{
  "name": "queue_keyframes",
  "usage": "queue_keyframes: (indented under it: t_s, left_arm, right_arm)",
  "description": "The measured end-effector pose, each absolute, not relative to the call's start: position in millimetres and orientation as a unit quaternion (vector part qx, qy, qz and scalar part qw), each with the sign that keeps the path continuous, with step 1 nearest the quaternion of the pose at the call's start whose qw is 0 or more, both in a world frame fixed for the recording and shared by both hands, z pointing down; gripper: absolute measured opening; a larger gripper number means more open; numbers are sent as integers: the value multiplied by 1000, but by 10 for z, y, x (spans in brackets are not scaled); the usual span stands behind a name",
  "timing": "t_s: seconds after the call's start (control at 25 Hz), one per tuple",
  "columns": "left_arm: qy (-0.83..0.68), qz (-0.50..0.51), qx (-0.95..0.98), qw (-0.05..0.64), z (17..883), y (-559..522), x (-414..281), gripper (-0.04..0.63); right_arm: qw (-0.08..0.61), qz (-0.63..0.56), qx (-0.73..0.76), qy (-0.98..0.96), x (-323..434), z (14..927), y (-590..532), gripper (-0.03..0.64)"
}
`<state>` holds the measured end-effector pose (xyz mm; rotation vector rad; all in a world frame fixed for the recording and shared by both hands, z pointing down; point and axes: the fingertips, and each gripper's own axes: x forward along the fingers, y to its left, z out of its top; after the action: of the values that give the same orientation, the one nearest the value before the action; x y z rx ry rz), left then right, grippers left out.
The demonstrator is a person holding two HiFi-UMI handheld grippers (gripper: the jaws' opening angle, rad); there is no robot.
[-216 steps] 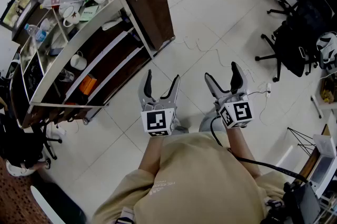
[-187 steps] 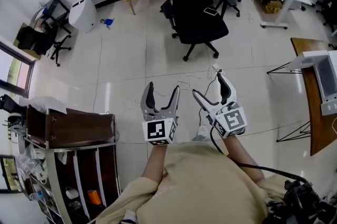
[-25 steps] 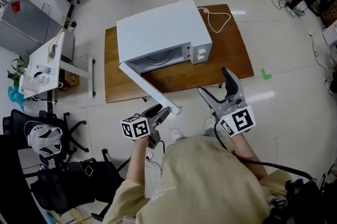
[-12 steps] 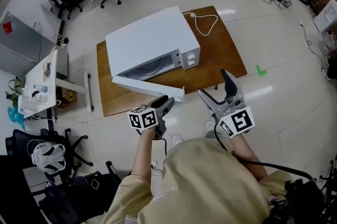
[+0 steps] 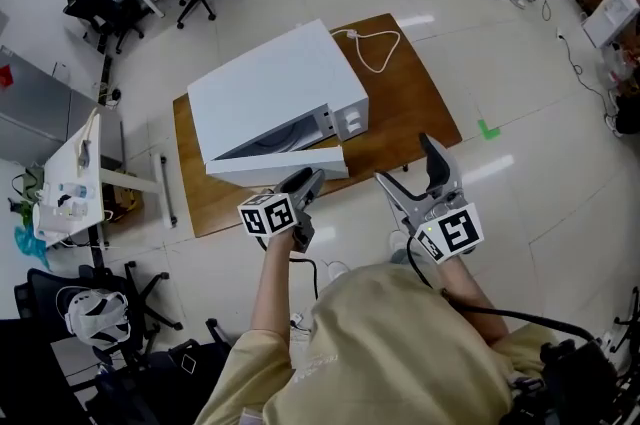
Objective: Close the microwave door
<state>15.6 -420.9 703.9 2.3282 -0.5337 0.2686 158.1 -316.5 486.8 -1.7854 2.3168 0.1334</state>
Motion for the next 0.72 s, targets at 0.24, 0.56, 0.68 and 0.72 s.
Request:
queue_keyframes:
  t_s: [0.24,0.56,0.68,0.72]
  left_arm:
    - [-216,94,902,362,6959,-4451,201,161]
    - [-226,88,900,362,6956,-4705,269,161]
    - [-233,83,899,361,6934,-4795,308,158]
    - [-235,81,899,361,6934,-4831,321,158]
  right_arm:
    - [104,43,-614,781,1622,4840,-3226,407]
    - [100,37,-623,775,1713,4876,-3292,407]
    - [99,37,-623,775,1734,4866,-3301,407]
    - [98,37,-623,775,1745,4871,-3308,407]
